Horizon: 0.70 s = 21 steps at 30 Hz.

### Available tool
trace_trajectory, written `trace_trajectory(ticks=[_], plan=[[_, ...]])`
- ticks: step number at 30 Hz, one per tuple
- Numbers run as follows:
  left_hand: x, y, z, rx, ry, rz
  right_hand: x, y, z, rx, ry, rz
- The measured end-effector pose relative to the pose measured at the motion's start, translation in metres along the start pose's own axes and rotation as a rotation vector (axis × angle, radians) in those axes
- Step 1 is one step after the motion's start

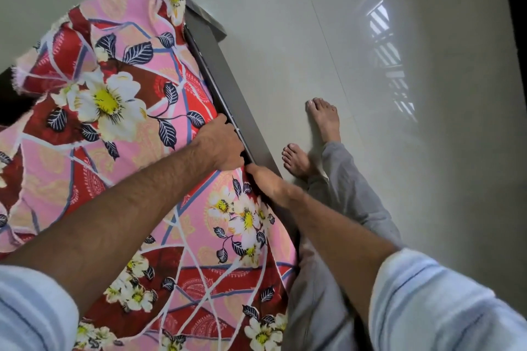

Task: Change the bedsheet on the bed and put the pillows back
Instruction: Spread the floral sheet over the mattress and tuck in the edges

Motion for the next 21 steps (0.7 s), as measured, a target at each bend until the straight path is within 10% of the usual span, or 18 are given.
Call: trace_trajectory(ticks=[7, 14, 21], plan=[[-0.004, 0.007, 0.008, -0.016, -0.043, -0.069, -0.008, -0.06, -0.03, 0.183, -0.211, -0.405], [-0.002, 0.006, 0.008, -0.026, -0.033, -0.031, 0.113, 0.007, -0.054, -0.022, 0.264, -0.266], [-0.006, -0.001, -0.008, 0.073, -0.011, -0.133, -0.018, -0.041, -0.018, 0.127, -0.043, -0.894]])
Point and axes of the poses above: each hand's wrist, its own z-axis towards the middle knuckle, its own y-axis out of the palm, x = y × z, the point moved 8 cm from there along z, towards the middle knuckle
